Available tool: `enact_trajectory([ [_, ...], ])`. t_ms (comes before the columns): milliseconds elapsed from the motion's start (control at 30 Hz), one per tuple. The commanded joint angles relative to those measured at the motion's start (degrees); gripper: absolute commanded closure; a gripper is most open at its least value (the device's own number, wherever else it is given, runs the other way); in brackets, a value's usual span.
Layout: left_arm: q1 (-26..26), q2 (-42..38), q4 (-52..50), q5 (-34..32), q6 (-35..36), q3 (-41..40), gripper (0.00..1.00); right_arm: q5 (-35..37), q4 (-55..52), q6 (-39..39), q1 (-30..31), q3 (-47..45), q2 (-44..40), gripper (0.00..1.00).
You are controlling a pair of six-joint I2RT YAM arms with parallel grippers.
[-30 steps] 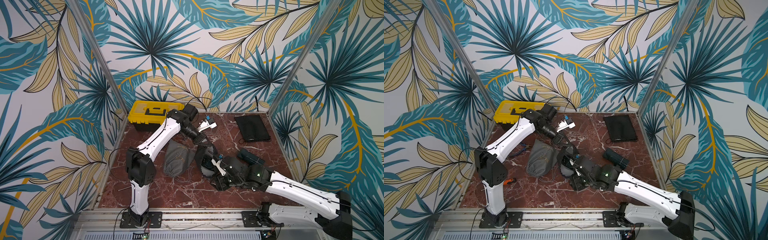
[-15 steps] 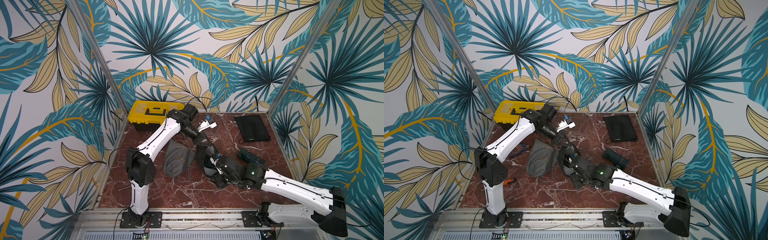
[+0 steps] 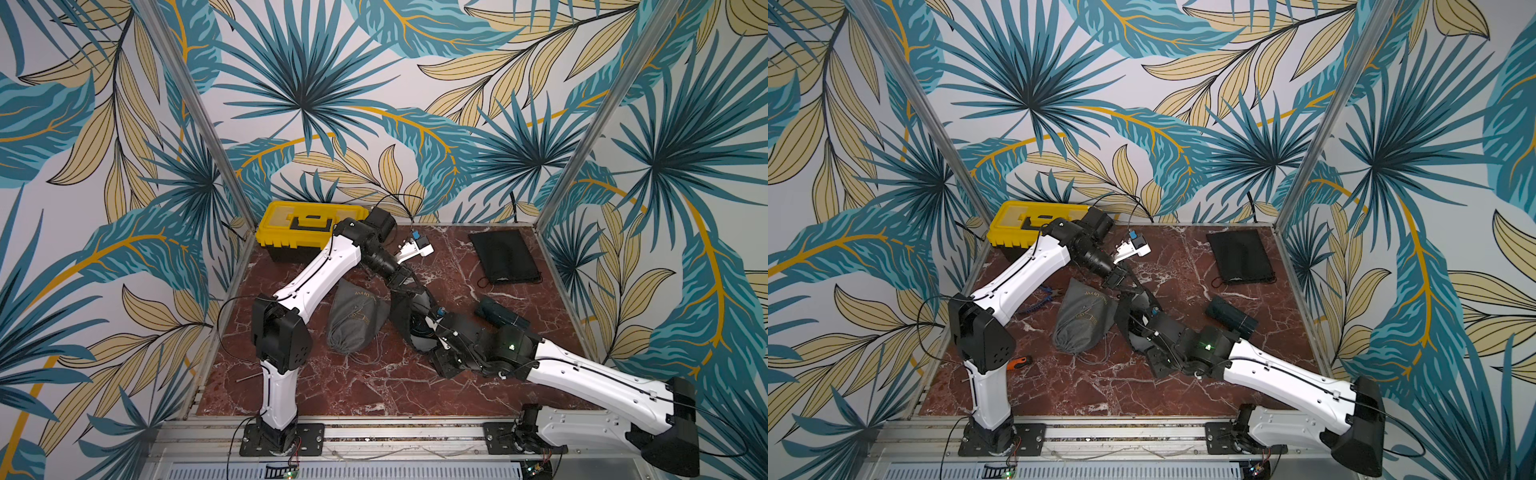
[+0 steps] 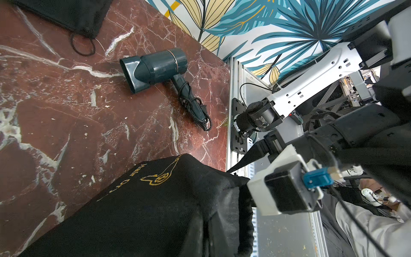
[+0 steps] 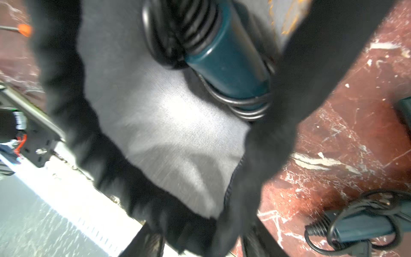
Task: Pack away hair dryers
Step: Adjust the drawstring bag at the center of the board.
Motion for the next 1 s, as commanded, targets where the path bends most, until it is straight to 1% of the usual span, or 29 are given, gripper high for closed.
enact_trajectory([
  [0, 0.1, -1.4, 0.6, 1.1, 0.5, 2.7, 1.0, -0.3, -1.4, 0.6, 0.3, -1.2, -2.0, 0.48],
  [100, 0.1, -1.3, 0.5, 1.1, 0.4, 2.8, 1.0, 0.5, -2.0, 0.6, 0.3, -1.5, -1.3, 0.5],
  [400, 0.1, -1.3, 0.6, 1.0, 0.3, 2.9, 1.0, 2.5, -1.3, -0.4, 0.3, -1.6, 1.9, 0.53],
  [567, 0.1, -1.3, 0.5, 1.2, 0.3, 3.0, 1.0, 3.6, -0.7, -1.0, 0.4, -1.8, 3.4, 0.56],
  [733, 0.2, -1.4, 0.5, 1.0, 0.5, 3.0, 1.0, 4.3, -0.3, -1.2, 0.3, -1.8, 4.2, 0.63],
  [867, 0.2, -1.4, 0.5, 0.8, 0.6, 2.9, 1.0, 4.4, -0.6, -1.2, 0.3, -2.1, 3.4, 0.72],
  [967, 0.3, -1.5, 0.5, 0.5, 0.7, 2.9, 1.0, 4.8, -1.3, -1.2, 0.4, -2.3, 2.6, 0.73],
])
